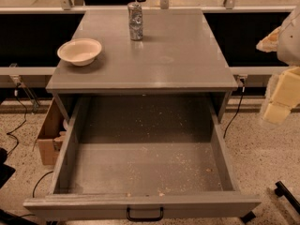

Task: Close top drawer

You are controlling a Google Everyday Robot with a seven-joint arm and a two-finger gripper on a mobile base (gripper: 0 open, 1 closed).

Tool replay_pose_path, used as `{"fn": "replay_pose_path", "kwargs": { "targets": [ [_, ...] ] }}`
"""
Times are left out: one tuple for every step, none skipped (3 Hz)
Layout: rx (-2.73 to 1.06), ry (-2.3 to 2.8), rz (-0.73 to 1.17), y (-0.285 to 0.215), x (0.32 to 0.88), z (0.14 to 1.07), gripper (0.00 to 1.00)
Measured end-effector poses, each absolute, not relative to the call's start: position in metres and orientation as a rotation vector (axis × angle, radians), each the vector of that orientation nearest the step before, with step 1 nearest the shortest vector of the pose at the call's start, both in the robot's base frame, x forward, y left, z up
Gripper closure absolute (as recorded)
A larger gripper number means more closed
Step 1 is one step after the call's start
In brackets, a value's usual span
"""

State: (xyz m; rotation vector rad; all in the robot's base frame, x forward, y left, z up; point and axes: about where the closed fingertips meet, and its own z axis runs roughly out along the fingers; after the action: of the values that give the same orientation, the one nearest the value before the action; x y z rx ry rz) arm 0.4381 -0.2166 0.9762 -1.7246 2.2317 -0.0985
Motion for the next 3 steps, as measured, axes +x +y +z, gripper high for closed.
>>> {"fn": "replay_pose_path", "kwargs": {
  "targets": [
    [-1.725, 2.232, -0.099, -0.217, 0.438, 0.976, 0.00],
    [-1.692, 2.250, -0.103, -0.217, 0.434, 0.972, 0.00],
    [-1.611, 2.249, -0.088, -0.199, 0.410, 0.957, 0.19]
  ]
}}
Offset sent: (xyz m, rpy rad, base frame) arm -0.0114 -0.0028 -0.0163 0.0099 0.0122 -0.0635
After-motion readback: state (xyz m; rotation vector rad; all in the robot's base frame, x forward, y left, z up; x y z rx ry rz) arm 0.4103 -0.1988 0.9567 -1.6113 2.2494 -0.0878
